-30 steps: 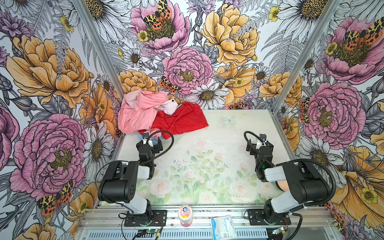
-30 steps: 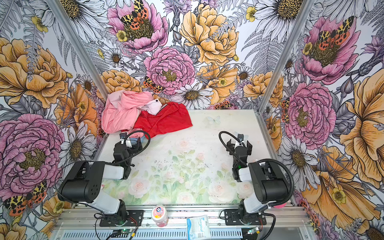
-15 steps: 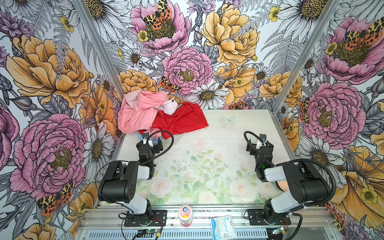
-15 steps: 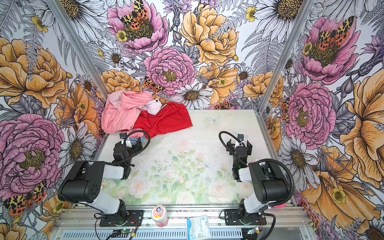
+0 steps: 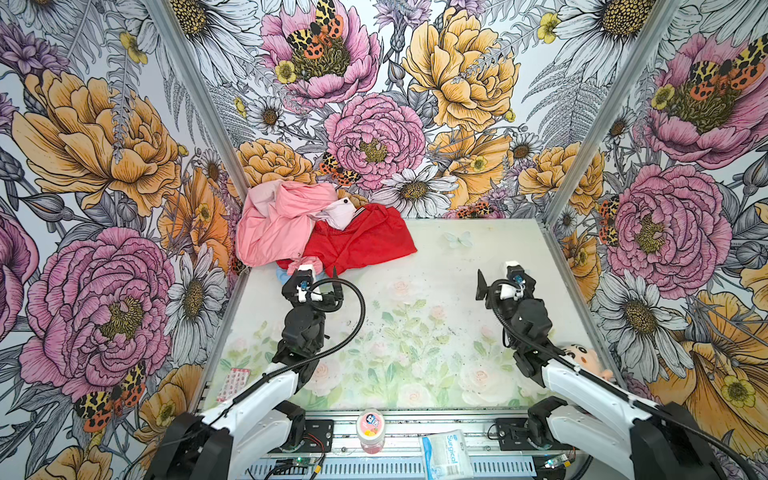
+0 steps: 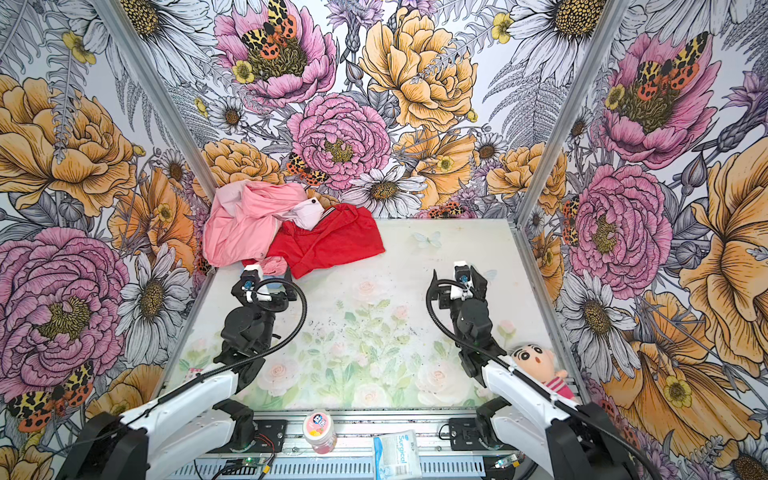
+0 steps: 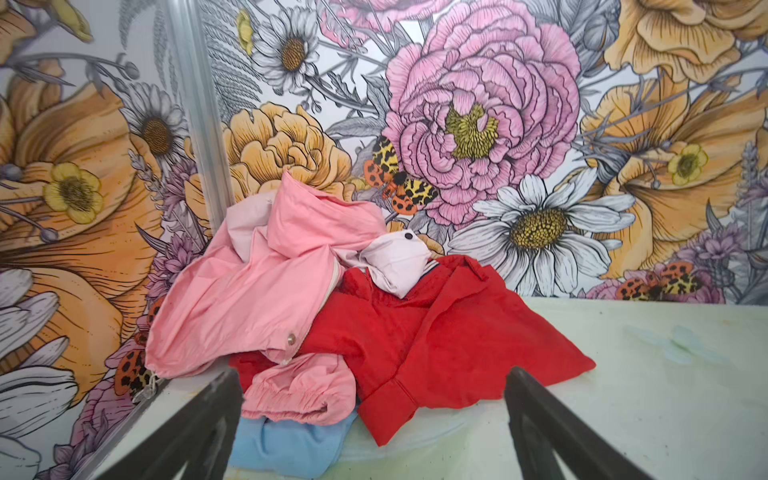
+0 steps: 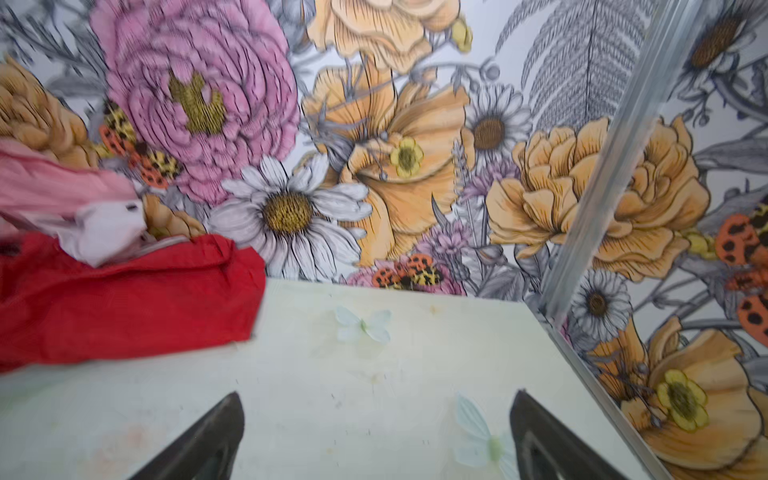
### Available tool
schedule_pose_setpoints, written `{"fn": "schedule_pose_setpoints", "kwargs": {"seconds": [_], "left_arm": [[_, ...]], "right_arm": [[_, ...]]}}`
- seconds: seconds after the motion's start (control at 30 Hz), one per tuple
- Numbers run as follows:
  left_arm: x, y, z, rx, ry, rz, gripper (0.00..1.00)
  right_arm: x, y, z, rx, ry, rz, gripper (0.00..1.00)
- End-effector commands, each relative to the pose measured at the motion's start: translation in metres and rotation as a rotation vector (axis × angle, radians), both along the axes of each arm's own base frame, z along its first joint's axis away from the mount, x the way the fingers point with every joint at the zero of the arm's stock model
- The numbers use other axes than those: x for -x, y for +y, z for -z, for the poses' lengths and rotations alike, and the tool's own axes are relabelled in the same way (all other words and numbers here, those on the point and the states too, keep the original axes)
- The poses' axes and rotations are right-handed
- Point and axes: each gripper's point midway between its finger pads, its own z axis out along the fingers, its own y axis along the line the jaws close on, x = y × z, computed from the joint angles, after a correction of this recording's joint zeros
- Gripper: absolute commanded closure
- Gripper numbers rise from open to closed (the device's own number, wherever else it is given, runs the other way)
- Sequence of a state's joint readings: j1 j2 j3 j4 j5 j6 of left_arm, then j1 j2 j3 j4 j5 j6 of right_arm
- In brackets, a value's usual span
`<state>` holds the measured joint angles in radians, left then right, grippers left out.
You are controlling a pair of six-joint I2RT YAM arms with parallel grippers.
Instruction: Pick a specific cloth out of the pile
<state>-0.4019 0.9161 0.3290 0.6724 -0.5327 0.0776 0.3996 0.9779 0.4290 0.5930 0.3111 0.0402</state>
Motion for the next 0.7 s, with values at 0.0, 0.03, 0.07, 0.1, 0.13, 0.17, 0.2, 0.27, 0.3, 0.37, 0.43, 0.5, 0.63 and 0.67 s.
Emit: {"fn": "schedule_pose_setpoints", "kwargs": {"seconds": [0.0,0.03,0.07,0.1,0.13,0.17,0.2,0.27,0.3,0.37,0.43,0.5,0.63,0.67], "left_arm": [[0.004,0.049,0.025,0.126,0.217,-0.226,0.01],[0.001,0.059,0.034,0.188,0.29,-0.245,0.02],[-0.002,0.068,0.044,0.231,0.36,-0.262,0.04],[-0.004,0.075,0.056,0.273,0.438,-0.26,0.07],[-0.007,0.081,0.067,0.307,0.509,-0.256,0.12],[-0.007,0.086,0.078,0.336,0.568,-0.256,0.17],[-0.009,0.089,0.089,0.369,0.631,-0.23,0.22],[-0.011,0.088,0.104,0.438,0.728,-0.194,0.35],[-0.015,0.084,0.111,0.46,0.764,-0.166,0.39],[-0.019,0.08,0.125,0.48,0.829,-0.151,0.49],[-0.026,0.074,0.138,0.488,0.878,-0.138,0.54],[-0.033,0.067,0.143,0.451,0.887,-0.148,0.54],[-0.055,0.055,0.15,0.388,0.882,-0.16,0.53],[-0.06,0.051,0.156,0.381,0.904,-0.152,0.53]], "right_arm": [[0.0,0.054,0.017,-0.127,0.221,-0.212,0.01],[0.001,0.08,0.026,-0.138,0.265,-0.287,0.0],[0.004,0.104,0.036,-0.129,0.302,-0.354,0.01],[0.01,0.133,0.045,-0.107,0.322,-0.421,0.01],[0.02,0.16,0.054,-0.07,0.315,-0.481,0.0],[0.03,0.18,0.059,-0.033,0.298,-0.523,0.01],[0.044,0.203,0.061,-0.005,0.262,-0.579,0.01],[0.06,0.226,0.068,-0.012,0.255,-0.635,0.01],[0.068,0.232,0.071,-0.044,0.254,-0.669,0.0],[0.084,0.241,0.072,-0.073,0.181,-0.729,0.01],[0.088,0.243,0.093,-0.038,0.197,-0.722,0.01],[0.086,0.251,0.098,-0.02,0.229,-0.736,0.0],[0.091,0.26,0.097,-0.013,0.233,-0.76,0.01],[0.091,0.261,0.098,-0.008,0.231,-0.758,0.0]]}}
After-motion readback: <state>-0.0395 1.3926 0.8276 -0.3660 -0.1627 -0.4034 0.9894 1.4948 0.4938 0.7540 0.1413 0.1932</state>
